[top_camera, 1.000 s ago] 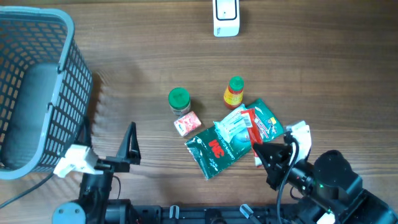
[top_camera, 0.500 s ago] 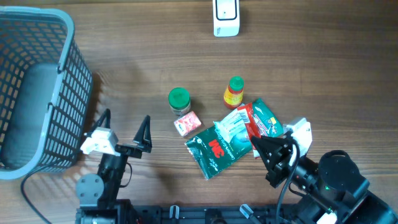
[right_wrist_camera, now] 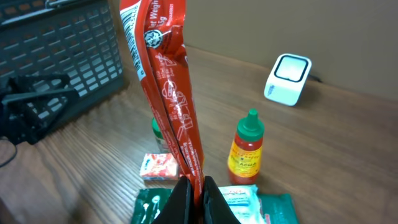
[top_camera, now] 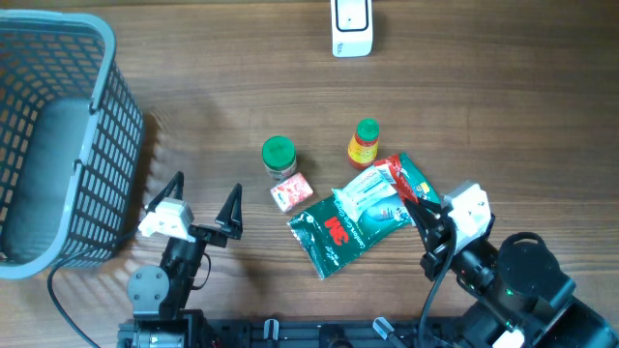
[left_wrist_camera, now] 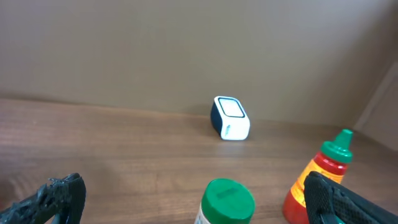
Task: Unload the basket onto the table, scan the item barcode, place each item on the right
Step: 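Hold the red tube raised in the right gripper above the pouch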
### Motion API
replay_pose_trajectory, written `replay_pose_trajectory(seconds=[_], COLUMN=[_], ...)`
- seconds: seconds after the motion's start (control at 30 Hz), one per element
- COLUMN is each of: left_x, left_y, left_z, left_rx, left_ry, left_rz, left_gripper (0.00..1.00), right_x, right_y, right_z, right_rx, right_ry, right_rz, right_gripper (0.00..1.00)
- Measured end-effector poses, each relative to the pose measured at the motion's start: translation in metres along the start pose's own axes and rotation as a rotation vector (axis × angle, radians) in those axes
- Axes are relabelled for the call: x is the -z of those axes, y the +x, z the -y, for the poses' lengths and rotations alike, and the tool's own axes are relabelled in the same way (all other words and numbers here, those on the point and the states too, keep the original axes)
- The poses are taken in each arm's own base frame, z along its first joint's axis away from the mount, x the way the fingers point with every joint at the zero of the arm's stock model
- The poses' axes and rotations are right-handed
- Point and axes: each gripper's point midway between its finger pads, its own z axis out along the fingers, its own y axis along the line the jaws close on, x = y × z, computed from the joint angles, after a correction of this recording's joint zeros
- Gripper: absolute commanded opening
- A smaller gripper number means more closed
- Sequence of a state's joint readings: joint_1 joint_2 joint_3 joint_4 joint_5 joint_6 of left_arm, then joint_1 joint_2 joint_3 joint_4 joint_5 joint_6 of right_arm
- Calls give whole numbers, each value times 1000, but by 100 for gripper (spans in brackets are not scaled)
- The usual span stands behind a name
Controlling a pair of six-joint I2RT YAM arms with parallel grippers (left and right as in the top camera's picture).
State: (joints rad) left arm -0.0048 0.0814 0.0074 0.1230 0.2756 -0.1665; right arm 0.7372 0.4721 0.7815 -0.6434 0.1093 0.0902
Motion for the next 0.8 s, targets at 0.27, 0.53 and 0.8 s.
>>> replay_pose_trajectory(seconds=[0.27,0.53,0.8], left_x=[1,4,4], left_y=[17,40,40], left_z=[-11,-17,-18], left_rx=[-54,-40,-43], left_ry=[-54,-82,-85], left_rz=[-67,-159,-159], left_gripper=[100,100,100], right_x=[-12,-53,-118], right_y=[-18,-29,-49], right_z=[11,41,92], right_rx=[45,143,350], right_ry=[77,295,635], right_rz=[53,35,34], right_gripper=[4,5,4])
